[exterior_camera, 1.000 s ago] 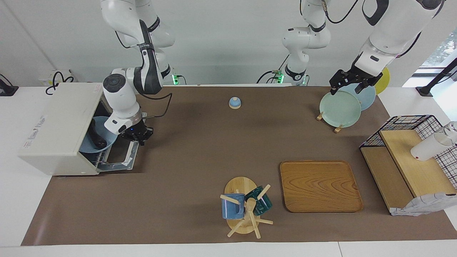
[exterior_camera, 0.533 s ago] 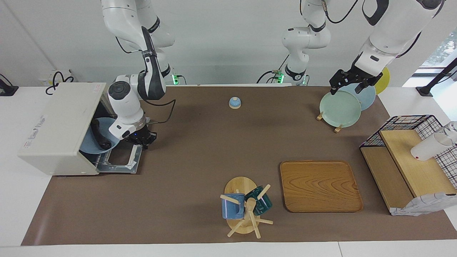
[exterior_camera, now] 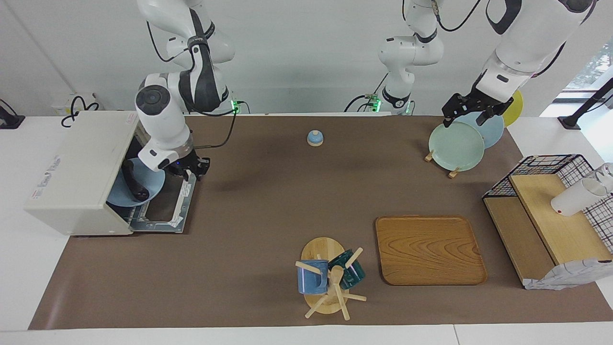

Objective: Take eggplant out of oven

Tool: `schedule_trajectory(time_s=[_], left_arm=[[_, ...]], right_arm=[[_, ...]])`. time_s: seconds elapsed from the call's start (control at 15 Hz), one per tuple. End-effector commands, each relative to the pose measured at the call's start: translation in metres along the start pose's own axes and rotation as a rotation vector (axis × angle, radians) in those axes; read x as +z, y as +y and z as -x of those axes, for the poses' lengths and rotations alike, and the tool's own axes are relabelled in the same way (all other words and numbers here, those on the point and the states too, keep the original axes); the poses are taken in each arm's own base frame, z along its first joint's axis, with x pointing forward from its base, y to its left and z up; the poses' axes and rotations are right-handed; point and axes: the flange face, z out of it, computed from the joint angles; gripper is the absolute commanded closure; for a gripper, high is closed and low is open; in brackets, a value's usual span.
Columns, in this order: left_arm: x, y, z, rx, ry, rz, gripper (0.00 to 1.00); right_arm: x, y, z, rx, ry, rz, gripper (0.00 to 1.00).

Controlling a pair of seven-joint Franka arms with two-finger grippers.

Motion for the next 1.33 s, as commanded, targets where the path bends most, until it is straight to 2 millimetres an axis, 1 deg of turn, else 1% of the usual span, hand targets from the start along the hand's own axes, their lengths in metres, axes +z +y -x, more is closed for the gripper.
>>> schedule_trajectory(time_s=[0.0, 0.13, 0.2, 0.27, 0.47, 0.6, 0.67, 0.73, 0.8, 0.87, 0.93, 1.0, 1.07, 1.13, 1.2, 1.27], left_arm=[[-0.002, -0.004, 0.004, 0.001, 0.017, -0.018, 0.0], [-0.002, -0.004, 0.004, 0.001, 0.017, -0.018, 0.0], [-0.002, -0.004, 0.004, 0.002, 0.017, -0.018, 0.0], [-0.002, -0.004, 0.004, 0.002, 0.017, -0.018, 0.0], [-0.002, -0.004, 0.004, 0.002, 0.017, -0.018, 0.0], [-0.002, -0.004, 0.004, 0.001, 0.017, -0.018, 0.0], [-0.002, -0.004, 0.004, 0.002, 0.017, -0.018, 0.0], [-0.002, -0.004, 0.004, 0.002, 0.017, -0.018, 0.0], [-0.002, -0.004, 0.004, 0.001, 0.017, -0.018, 0.0], [-0.002, -0.003, 0.005, 0.004, 0.017, -0.018, 0.0], [-0.002, -0.004, 0.004, 0.001, 0.017, -0.018, 0.0], [-0.002, -0.004, 0.004, 0.001, 0.017, -0.018, 0.0], [-0.002, -0.004, 0.004, 0.001, 0.017, -0.018, 0.0], [-0.002, -0.004, 0.004, 0.001, 0.017, -0.018, 0.0], [-0.002, -0.004, 0.004, 0.002, 0.017, -0.018, 0.0], [-0.002, -0.004, 0.004, 0.001, 0.017, -0.018, 0.0]], right_arm=[[0.014, 0.052, 0.009, 0.031, -0.012, 0.018, 0.58], [0.023, 0.063, 0.011, -0.051, 0.022, 0.015, 0.58], [0.029, 0.074, 0.013, -0.058, 0.04, 0.014, 0.59], [0.033, 0.075, 0.016, -0.054, 0.056, 0.014, 0.59], [0.05, 0.07, 0.026, -0.06, 0.092, 0.014, 0.61], [0.063, 0.075, 0.026, -0.065, 0.098, 0.012, 0.61], [0.068, 0.082, 0.028, -0.072, 0.093, 0.012, 0.69], [0.067, 0.078, 0.027, -0.11, 0.085, 0.014, 1.0], [0.065, 0.07, 0.024, -0.168, 0.082, 0.025, 1.0], [0.056, 0.061, 0.02, -0.203, 0.07, 0.046, 1.0], [0.047, 0.041, 0.014, -0.252, 0.044, 0.069, 1.0], [0.03, 0.014, 0.007, -0.304, 0.032, 0.103, 1.0], [0.018, -0.017, 0.002, -0.315, 0.014, 0.135, 1.0], [0.002, -0.049, -0.001, -0.287, 0.011, 0.162, 1.0], [-0.009, -0.084, 0.0, -0.288, 0.011, 0.179, 1.0], [-0.017, -0.12, 0.008, -0.312, 0.022, 0.188, 1.0]])
